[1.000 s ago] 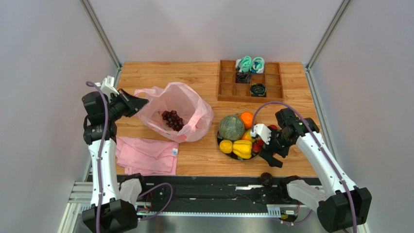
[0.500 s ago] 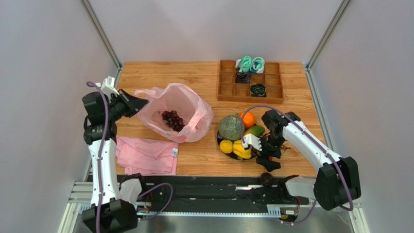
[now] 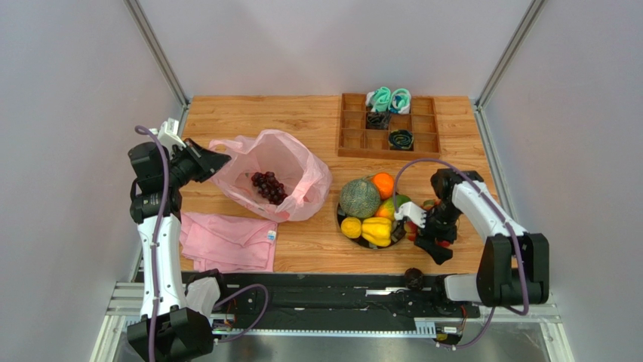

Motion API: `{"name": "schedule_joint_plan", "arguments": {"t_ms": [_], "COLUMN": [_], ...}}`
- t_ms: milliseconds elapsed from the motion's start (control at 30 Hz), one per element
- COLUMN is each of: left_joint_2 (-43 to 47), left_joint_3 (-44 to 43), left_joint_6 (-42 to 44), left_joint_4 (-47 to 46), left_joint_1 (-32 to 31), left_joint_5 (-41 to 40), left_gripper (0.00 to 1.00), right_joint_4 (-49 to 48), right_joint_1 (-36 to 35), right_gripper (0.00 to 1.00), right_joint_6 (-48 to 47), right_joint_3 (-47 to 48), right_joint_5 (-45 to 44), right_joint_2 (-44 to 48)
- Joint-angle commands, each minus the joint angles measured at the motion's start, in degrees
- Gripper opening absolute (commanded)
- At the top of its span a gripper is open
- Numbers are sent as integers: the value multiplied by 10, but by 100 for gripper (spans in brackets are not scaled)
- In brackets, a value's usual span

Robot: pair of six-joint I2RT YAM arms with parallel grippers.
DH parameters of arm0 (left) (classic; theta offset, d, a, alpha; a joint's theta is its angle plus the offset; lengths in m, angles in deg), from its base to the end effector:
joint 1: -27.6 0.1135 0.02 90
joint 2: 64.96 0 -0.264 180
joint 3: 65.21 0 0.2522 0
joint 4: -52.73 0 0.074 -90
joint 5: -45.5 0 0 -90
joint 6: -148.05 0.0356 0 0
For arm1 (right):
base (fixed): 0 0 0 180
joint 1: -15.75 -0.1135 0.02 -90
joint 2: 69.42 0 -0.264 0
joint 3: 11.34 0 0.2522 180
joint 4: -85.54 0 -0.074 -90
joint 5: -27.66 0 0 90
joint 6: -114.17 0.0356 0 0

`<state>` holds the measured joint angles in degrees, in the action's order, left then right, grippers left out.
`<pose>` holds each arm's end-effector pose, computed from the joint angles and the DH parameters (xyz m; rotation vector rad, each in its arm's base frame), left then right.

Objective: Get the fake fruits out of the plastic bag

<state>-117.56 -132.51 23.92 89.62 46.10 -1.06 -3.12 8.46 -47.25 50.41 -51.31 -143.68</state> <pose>0.1937 0.0390 0.3495 -0.3839 1.9165 -0.9177 0.1663 0.0281 0.2072 1.8797 -2.3476 -0.4400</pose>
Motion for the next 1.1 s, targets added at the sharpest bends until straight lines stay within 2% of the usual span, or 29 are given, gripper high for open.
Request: {"name": "schedule_joint_plan", "arguments": {"t_ms": [0, 33, 100, 167, 367, 433, 633, 767, 867, 1067], "left_joint_2": [-7, -7, -7, -5, 7, 6, 1, 0, -2, -15], "left_joint_3": [-5, -5, -4, 0, 12, 12, 12, 21, 19, 5], "left_joint_6": [1, 0, 0, 0, 5, 7, 14, 19, 27, 45], "left_joint_4": [-13, -13, -13, -13, -8, -5, -2, -13, -13, -8], "left_joint_1": [4, 5, 4, 4, 4, 4, 4, 4, 4, 4], "left_joint_5": [8, 8, 9, 9, 5, 5, 2, -2, -2, -3], "left_gripper": [0, 0, 0, 0, 0, 0, 0, 0, 0, 0], "right_joint_4": [7, 20, 86, 107, 126, 84, 56, 67, 67, 63], "right_joint_1": [90, 95, 90, 50, -132, -169, -208, -224, -265, -312], "right_gripper": [82, 80, 79, 80, 81, 83, 82, 87, 89, 81], "right_joint_6": [18, 23, 16, 12, 8, 57, 87, 93, 102, 142], "right_joint_3": [87, 109, 143, 156, 29, 3, -15, -5, -1, 7], "right_joint_5": [-29, -17, 60, 107, 117, 111, 73, 108, 104, 90], "right_joint_2": [-63, -70, -60, -14, 104, 126, 27, -28, -42, -87]}}
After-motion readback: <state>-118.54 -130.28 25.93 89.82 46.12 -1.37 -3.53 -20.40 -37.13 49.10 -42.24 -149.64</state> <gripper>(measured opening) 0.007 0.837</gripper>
